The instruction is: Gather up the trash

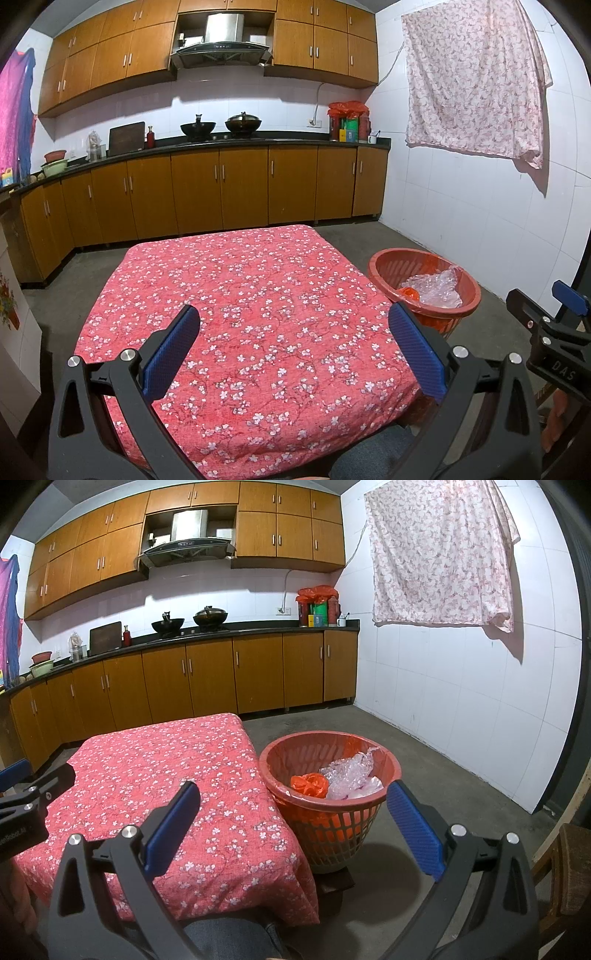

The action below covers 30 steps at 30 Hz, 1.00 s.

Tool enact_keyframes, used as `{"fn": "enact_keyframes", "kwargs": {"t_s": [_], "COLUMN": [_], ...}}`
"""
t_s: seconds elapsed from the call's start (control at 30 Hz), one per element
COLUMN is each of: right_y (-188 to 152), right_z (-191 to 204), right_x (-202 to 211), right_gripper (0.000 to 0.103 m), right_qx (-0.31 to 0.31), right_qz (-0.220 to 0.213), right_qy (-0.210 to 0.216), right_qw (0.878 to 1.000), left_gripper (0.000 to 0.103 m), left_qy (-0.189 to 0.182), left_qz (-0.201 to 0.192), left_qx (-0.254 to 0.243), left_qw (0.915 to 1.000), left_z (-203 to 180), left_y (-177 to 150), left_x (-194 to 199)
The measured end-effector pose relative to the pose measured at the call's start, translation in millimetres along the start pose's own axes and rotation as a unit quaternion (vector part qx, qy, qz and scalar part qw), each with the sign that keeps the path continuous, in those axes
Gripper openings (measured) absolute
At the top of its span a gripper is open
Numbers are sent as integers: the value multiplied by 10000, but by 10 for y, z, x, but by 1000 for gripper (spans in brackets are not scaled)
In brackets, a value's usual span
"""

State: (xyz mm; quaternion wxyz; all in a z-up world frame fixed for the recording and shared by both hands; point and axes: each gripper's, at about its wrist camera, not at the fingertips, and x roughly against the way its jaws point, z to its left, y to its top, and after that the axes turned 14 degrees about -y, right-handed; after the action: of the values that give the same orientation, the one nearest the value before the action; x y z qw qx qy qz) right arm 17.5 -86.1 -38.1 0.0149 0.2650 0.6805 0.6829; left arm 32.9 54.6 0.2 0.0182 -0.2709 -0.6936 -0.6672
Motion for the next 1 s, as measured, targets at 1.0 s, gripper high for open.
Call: {"fn": "enact_keyframes", "kwargs": {"t_s": [1.0], "right_y": [-32], "right_z": [-29], "right_x": [26], "right_gripper": [99], "right_qx": [-32], "right_qz": [20], "right_qy": [-14], "right_qw": [10000], "left_gripper": [101], "left_qy": [-1], "left_qz": [8], "left_qx": [16], "left_qw": [10000], "left_z": [-22], "left_y": [-3], "left_x": [4]}}
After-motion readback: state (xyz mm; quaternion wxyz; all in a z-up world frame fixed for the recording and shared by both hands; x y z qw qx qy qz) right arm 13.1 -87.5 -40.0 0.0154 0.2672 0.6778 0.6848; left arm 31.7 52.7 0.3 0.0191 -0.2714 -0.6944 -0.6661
